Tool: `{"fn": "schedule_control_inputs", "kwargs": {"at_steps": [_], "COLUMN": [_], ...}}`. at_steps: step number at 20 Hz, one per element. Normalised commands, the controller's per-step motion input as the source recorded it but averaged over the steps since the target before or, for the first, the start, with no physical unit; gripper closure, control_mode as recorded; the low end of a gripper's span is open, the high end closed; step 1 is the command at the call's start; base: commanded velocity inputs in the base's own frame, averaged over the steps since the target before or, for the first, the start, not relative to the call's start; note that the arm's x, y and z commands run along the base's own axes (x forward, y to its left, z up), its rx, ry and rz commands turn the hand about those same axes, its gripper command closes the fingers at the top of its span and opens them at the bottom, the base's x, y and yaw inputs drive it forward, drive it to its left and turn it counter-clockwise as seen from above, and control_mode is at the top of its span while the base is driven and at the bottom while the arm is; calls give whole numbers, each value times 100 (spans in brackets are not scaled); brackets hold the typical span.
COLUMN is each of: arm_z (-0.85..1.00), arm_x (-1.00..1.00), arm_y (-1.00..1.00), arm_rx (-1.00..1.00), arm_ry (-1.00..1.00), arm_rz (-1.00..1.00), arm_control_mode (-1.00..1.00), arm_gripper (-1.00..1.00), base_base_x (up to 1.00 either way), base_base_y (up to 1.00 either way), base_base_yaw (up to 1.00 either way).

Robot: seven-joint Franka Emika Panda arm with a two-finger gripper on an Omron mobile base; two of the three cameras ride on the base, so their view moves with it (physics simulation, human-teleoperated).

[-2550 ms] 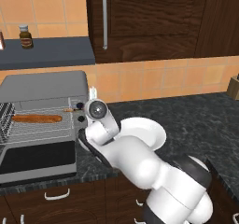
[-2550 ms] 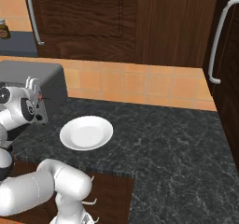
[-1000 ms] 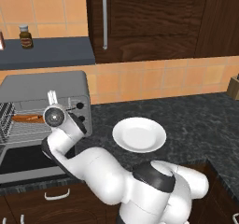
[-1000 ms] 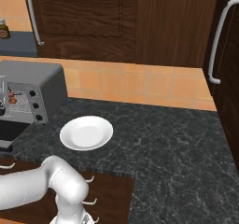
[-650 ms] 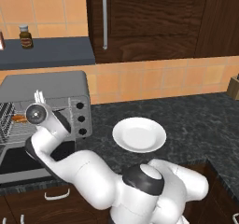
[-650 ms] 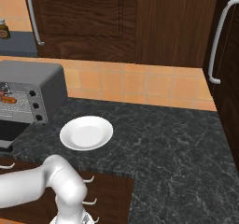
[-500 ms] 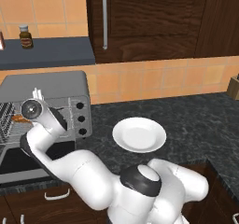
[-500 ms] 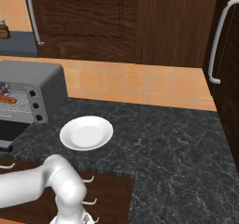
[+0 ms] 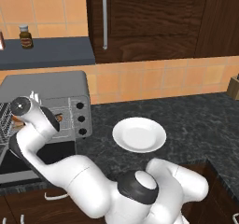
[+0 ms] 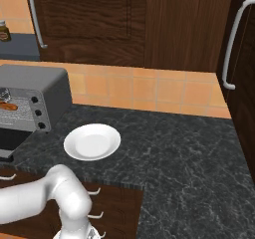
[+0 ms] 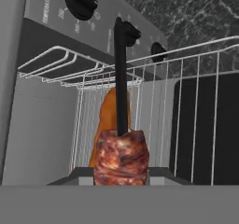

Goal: Pick up the kebab skewer and baguette bread, and place them inside the toaster oven. Close the toaster oven door and start by setting the timer.

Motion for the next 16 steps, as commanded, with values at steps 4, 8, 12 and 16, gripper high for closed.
{"fn": "schedule_control_inputs", "kwargs": {"at_steps": [4, 8, 12, 16], "arm_z": [-10, -7, -43, -41], "arm_x": [8, 40, 19, 27], "arm_y": [37, 28, 28, 14], "arm_rx": [0, 0, 0, 0], "arm_ry": [11, 9, 3, 0], "arm_rz": [-14, -9, -9, -5], "arm_control_mode": [-100, -100, -100, -100], "arm_gripper": [100, 100, 100, 100], "base_base_x": [0, 0, 0, 0], "base_base_y": [0, 0, 0, 0], "base_base_yaw": [0, 0, 0, 0]}}
